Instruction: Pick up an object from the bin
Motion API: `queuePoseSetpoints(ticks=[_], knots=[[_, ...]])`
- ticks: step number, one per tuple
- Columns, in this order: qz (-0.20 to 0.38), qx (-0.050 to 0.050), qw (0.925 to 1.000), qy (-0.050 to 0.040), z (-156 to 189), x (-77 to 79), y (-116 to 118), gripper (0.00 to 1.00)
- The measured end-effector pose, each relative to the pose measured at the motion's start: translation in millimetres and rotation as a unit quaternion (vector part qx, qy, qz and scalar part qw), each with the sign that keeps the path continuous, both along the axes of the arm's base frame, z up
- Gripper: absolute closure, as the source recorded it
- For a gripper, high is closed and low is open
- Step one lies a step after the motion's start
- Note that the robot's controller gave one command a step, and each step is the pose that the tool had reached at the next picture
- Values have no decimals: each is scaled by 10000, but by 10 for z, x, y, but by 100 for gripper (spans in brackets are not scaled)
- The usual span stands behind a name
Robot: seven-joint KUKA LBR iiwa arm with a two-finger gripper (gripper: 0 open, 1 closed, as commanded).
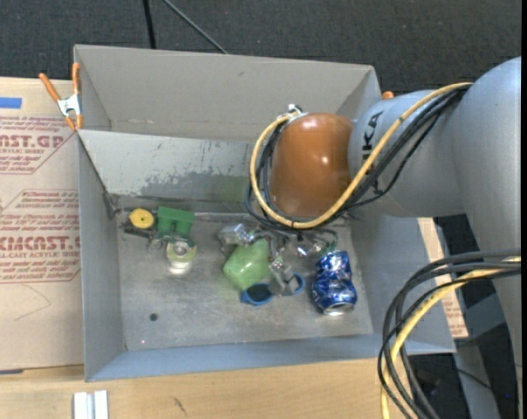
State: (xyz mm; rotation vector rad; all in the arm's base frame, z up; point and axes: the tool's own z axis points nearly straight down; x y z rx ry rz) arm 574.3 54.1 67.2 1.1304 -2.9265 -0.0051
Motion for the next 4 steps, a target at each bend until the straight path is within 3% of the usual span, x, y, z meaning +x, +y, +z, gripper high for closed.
queuePoseSetpoints(ticks=[1,2,3,4], knots=[[2,9,10000,-36,48,22,10,100],[-90,1,9999,-82,1143,145,-18,100],[-88,5,10000,-39,1094,123,-16,0],[195,6,9998,-60,1547,33,233,0]])
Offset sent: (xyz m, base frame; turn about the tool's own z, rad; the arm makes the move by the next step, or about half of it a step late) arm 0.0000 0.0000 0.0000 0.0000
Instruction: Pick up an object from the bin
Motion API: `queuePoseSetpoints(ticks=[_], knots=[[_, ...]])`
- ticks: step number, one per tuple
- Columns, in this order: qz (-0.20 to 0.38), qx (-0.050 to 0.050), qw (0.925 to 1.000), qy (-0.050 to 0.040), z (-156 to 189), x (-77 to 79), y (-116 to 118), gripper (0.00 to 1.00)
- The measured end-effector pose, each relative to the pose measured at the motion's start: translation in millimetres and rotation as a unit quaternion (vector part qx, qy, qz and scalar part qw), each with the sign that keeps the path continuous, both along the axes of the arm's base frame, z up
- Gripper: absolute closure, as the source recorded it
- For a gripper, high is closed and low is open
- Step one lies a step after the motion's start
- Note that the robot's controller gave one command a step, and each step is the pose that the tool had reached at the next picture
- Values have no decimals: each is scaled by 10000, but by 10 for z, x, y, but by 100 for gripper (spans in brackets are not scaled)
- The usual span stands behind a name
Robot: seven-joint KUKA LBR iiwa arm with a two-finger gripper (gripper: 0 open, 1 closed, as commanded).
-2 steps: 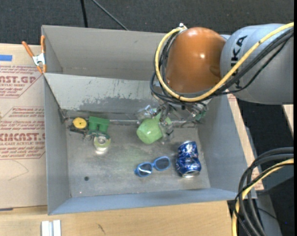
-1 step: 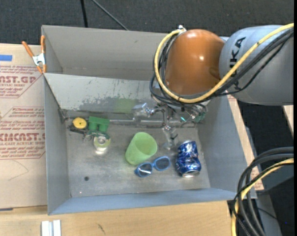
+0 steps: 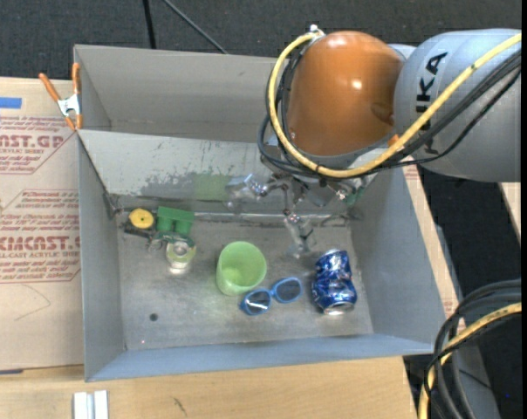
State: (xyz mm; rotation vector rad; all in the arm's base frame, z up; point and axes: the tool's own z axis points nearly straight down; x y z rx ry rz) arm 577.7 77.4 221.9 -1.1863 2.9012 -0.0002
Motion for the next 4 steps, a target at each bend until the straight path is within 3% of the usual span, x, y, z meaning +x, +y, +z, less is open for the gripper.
queuePoseSetpoints(ticks=[1,2,3,4], knots=[[-36,-6,10000,24,-155,107,-259,0],[1055,-1,9944,67,-1264,-460,-295,0],[1124,0,9936,43,-1539,-485,-238,0],[1122,9,9937,-8,-1500,-457,-227,100]])
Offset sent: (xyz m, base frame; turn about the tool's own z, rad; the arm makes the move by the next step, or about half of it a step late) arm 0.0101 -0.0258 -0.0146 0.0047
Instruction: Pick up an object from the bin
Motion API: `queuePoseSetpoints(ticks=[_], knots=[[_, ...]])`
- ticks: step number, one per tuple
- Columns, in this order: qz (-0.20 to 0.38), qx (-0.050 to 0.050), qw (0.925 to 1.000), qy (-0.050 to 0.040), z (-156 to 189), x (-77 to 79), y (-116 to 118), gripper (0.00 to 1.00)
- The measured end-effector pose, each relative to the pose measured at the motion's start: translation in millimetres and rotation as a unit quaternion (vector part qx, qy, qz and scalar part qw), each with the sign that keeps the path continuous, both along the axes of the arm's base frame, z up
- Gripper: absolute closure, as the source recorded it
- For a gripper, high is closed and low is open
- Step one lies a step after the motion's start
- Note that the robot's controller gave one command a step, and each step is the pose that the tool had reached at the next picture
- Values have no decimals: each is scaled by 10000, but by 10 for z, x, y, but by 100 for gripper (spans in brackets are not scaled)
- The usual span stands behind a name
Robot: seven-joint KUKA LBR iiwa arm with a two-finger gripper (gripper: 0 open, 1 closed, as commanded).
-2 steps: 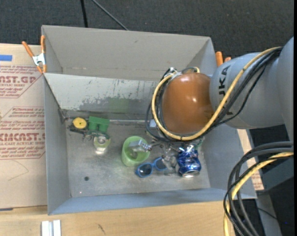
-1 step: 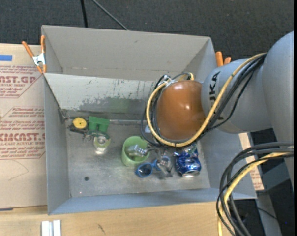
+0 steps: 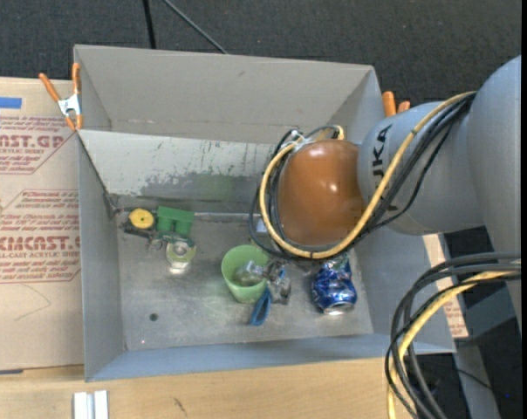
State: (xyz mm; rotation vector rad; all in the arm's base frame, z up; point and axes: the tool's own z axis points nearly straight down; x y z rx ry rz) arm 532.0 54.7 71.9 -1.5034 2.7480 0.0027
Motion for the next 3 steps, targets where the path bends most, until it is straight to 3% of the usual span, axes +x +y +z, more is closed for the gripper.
queuePoseSetpoints(ticks=[1,2,3], knots=[[23,-18,10000,-4,1271,-224,125,100],[2049,-22,9788,-3,2119,83,469,100],[3071,-24,9517,35,1689,95,583,100]])
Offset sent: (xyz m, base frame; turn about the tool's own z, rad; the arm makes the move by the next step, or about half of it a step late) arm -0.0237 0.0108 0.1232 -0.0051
